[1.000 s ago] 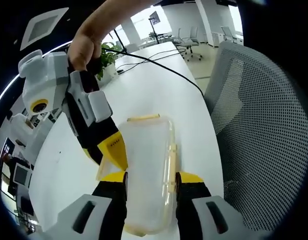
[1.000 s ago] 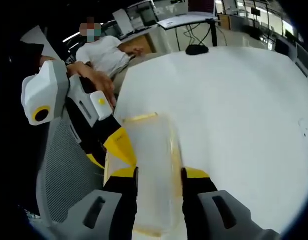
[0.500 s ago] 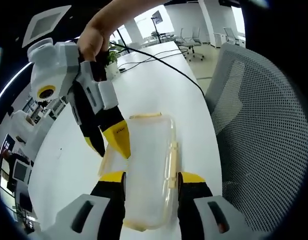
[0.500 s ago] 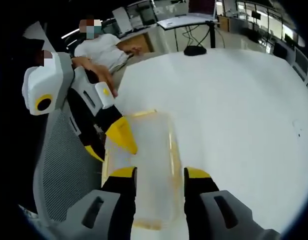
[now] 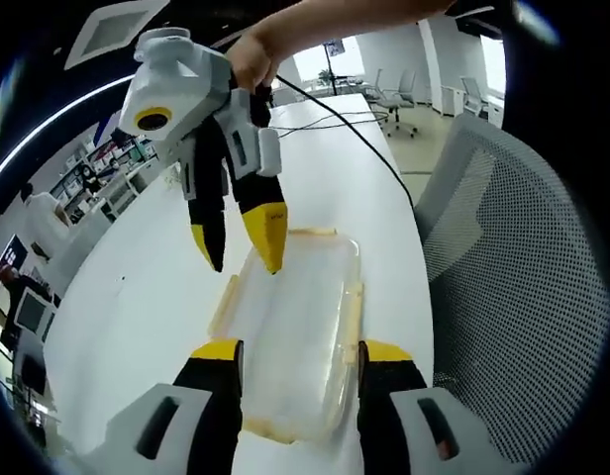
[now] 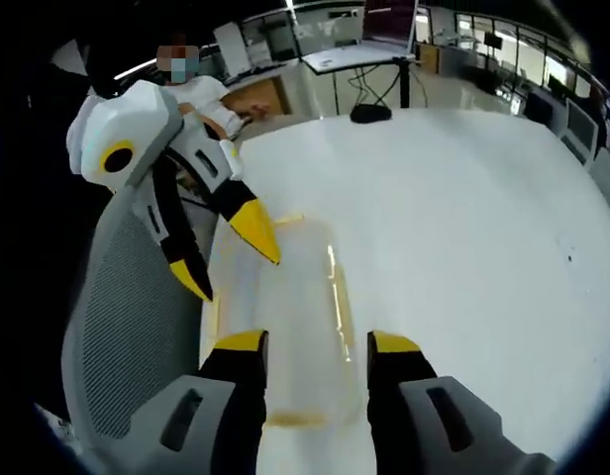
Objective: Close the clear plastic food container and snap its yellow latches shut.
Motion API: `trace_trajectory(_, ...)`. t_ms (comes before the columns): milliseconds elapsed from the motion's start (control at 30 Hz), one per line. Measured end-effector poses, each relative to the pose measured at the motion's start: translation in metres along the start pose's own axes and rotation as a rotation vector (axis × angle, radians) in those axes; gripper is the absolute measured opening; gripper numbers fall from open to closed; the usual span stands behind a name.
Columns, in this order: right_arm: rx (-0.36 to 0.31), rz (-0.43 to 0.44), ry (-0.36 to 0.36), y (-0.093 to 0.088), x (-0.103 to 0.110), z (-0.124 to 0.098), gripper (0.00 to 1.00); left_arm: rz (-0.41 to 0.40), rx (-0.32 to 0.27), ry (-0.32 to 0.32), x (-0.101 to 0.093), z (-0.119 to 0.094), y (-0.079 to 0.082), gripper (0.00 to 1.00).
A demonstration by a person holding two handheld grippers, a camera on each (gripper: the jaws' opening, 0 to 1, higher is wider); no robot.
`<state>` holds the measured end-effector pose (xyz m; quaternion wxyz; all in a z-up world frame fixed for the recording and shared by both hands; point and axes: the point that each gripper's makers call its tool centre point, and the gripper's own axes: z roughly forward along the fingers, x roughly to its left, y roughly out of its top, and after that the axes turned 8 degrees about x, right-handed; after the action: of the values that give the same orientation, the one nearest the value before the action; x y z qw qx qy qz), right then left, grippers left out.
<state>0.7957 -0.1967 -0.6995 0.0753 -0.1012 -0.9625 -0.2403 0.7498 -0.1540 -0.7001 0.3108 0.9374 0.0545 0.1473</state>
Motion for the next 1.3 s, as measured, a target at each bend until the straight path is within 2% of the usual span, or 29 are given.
trace_trajectory(267,-0.028,0.017,-0.047,-0.012,0.007,-0.008,0.4,-0.082,-0.012,-0.001,0.006,-0.009,-0.006,0.45)
trace_trajectory(767,-0.09,0.078,-0.137,-0.033,0.018,-0.015,0.47,-0.159,-0.012,0.037,0.02,-0.016,-0.02,0.51)
trace_trajectory(1133,-0.143,0.14,-0.223,-0.044,0.027,-0.014,0.5,-0.234,-0.013,0.08,0.018,-0.019,-0.033,0.53)
trace_trajectory(1300,-0.175,0.175,-0.285,-0.048,0.029,-0.013,0.51,-0.268,-0.014,0.106,0.016,-0.019,-0.038,0.53)
